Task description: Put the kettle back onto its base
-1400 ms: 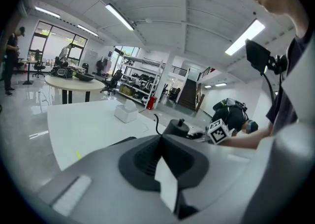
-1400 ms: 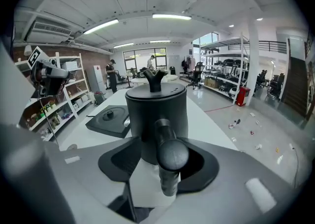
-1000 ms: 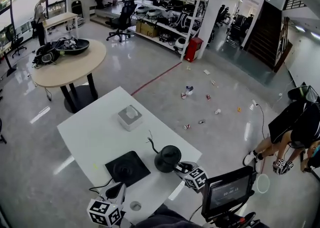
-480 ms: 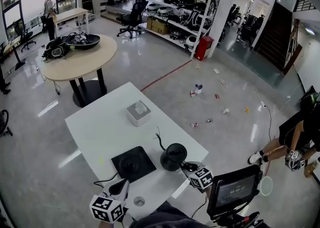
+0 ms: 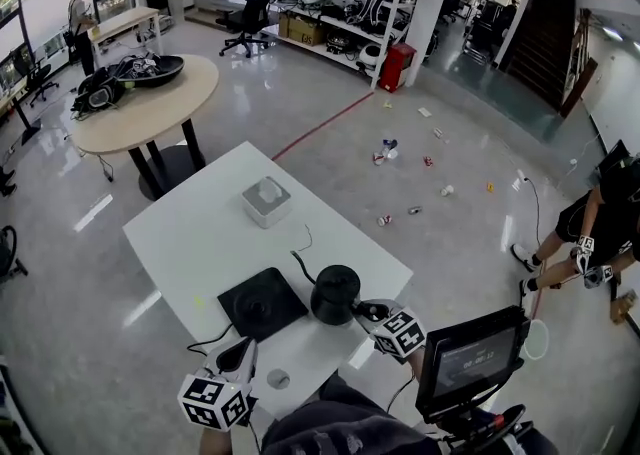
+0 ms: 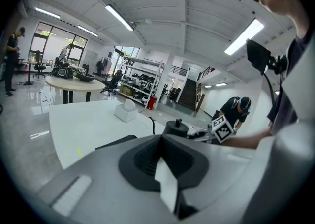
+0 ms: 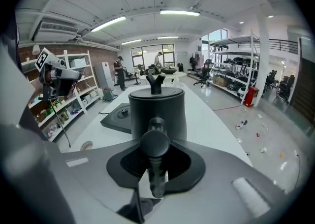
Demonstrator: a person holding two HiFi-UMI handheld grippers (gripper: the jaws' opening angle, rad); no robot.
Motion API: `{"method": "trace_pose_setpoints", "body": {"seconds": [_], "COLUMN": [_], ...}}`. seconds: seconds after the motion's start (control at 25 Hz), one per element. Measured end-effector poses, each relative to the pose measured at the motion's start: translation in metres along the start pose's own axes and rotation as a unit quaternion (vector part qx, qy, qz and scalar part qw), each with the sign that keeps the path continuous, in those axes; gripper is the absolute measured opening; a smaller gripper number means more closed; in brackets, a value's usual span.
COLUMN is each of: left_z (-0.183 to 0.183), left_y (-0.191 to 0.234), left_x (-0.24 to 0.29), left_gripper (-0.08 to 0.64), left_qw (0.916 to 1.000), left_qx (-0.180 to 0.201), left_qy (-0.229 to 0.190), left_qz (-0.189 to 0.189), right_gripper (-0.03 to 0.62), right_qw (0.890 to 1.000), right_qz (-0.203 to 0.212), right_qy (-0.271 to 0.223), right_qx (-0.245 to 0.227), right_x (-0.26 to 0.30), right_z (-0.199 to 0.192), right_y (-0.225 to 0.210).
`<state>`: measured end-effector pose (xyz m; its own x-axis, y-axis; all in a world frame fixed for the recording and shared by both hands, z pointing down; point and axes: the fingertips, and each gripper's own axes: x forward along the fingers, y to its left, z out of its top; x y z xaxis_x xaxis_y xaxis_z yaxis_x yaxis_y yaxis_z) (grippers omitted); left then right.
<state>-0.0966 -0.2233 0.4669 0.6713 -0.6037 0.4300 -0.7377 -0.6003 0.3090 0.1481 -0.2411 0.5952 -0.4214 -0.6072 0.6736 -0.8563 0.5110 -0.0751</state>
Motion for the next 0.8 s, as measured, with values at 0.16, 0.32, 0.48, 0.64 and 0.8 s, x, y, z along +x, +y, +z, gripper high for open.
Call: {"method": "trace_pose_setpoints", "body": {"seconds": [0.16, 0.32, 0.48, 0.64, 0.8], "left_z": [0.011, 0.008, 0.003, 0.002, 0.005], "left_y": [-0.008, -0.008, -0.011, -0.012, -0.01], "left_x": [-0.009, -0.008, -0.009, -0.01, -0.016], "left_gripper": [0.0, 0.0, 0.0, 0.0, 0.0], "left_qw": [0.9998, 0.9998, 0.9999, 0.9997, 0.9995], "left_qx": [0.011, 0.011, 0.008, 0.011, 0.015], "left_qy": [-0.017, -0.014, -0.014, -0.019, -0.024], "left_qz": [0.0, 0.002, 0.006, 0.011, 0.014], "right_gripper": [0.063, 0.063, 0.063, 0.063, 0.063], "right_qw": [1.0, 0.997, 0.995, 0.992, 0.991], "right_qz": [-0.008, -0.006, 0.004, 0.021, 0.03], "right_qy": [-0.027, -0.072, -0.101, -0.12, -0.133], "right_qx": [0.007, 0.029, 0.023, 0.014, 0.009], "right_x": [-0.022, -0.033, -0.041, -0.047, -0.05], "right_z": [0.015, 0.04, 0.062, 0.075, 0.086], "right_y": [-0.003, -0.007, -0.004, 0.004, 0.016]}}
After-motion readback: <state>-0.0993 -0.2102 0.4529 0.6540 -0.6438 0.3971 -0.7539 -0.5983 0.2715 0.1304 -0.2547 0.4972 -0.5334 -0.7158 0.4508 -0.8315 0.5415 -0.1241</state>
